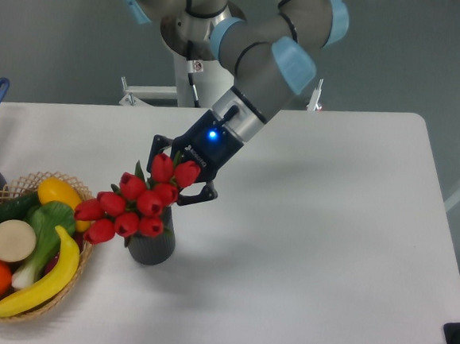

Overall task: Pick up the flowers from the vase
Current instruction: 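Lift the gripped tulips up and out of the black vase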

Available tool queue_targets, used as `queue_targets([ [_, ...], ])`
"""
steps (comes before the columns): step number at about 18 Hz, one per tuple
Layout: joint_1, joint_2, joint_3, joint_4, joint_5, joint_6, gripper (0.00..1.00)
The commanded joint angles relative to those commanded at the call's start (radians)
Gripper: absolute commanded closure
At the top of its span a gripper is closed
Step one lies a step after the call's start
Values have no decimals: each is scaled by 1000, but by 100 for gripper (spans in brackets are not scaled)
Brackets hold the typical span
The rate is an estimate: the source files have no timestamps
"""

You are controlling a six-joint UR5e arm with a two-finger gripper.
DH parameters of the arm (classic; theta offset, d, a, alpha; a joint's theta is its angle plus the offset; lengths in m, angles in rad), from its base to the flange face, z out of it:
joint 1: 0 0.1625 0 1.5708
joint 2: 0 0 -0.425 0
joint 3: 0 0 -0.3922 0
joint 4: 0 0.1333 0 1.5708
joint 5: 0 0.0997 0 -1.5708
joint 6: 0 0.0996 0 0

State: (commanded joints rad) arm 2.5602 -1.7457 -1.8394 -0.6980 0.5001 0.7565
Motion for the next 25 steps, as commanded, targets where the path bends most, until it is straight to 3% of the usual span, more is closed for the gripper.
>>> queue_targets([
  [3, 9, 0, 37, -2, -14, -80, 100],
  [8, 23, 23, 37, -2, -49, -117, 100],
  [16, 110, 77, 64, -2, -164, -184, 100],
  [22, 202, 23, 205, -3, -154, -106, 100],
  [25, 244, 11, 215, -5, -88, 2, 100],
])
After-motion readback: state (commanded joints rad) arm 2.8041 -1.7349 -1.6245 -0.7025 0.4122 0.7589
